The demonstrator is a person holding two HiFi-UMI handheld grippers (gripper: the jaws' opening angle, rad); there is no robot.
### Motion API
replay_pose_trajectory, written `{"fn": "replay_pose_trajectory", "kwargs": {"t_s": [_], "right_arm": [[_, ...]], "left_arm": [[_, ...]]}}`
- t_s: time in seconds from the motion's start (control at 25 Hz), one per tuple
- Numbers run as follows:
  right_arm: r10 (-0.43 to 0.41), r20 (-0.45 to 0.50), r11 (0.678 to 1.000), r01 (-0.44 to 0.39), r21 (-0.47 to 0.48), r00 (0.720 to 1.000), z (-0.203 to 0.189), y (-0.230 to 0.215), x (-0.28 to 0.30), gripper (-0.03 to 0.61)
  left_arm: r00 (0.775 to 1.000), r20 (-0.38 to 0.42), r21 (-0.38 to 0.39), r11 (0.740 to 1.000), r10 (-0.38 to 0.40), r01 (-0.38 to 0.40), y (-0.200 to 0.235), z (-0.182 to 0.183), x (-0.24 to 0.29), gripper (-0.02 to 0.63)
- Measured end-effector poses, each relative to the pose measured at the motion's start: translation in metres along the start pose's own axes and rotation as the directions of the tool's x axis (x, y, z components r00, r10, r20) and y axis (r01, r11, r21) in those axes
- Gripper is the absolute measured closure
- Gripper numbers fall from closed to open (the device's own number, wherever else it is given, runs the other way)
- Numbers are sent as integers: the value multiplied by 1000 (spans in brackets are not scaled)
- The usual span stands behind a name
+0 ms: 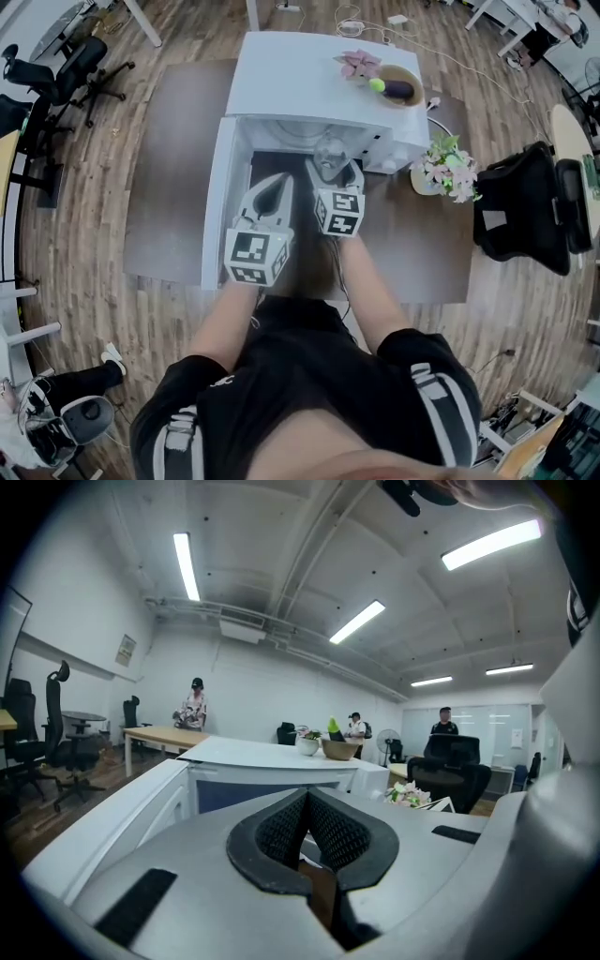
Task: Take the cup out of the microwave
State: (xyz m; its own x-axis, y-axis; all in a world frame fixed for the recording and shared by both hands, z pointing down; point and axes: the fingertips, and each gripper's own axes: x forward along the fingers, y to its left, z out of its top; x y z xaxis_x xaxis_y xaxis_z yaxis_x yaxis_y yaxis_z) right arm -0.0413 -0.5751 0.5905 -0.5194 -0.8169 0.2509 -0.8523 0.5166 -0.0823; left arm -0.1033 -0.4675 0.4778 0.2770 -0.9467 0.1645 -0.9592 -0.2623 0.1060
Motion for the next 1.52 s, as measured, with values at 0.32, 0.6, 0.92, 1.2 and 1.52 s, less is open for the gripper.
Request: {"fn": "replay_pose_trajectory", "kwargs": {"t_s": [0.32,0.6,0.92,1.2,1.52], "right_arm": [[-10,136,1000,12,-11,991,76,17,-82,215],[-71,228,996,80,-31,971,146,20,-135,215],[-68,277,994,89,-62,959,178,27,-162,214],[-58,270,996,74,-49,961,178,26,-163,214],[-38,264,997,53,-50,964,175,23,-159,215]], "left_arm": [[998,33,6,998,-55,55,-19,28,-33,614],[993,81,-5,996,-86,87,-30,59,-52,614],[988,118,36,995,-101,98,-39,87,-62,614],[989,121,57,995,-90,84,-38,92,-59,614],[990,121,63,996,-67,60,-35,95,-57,614]]}}
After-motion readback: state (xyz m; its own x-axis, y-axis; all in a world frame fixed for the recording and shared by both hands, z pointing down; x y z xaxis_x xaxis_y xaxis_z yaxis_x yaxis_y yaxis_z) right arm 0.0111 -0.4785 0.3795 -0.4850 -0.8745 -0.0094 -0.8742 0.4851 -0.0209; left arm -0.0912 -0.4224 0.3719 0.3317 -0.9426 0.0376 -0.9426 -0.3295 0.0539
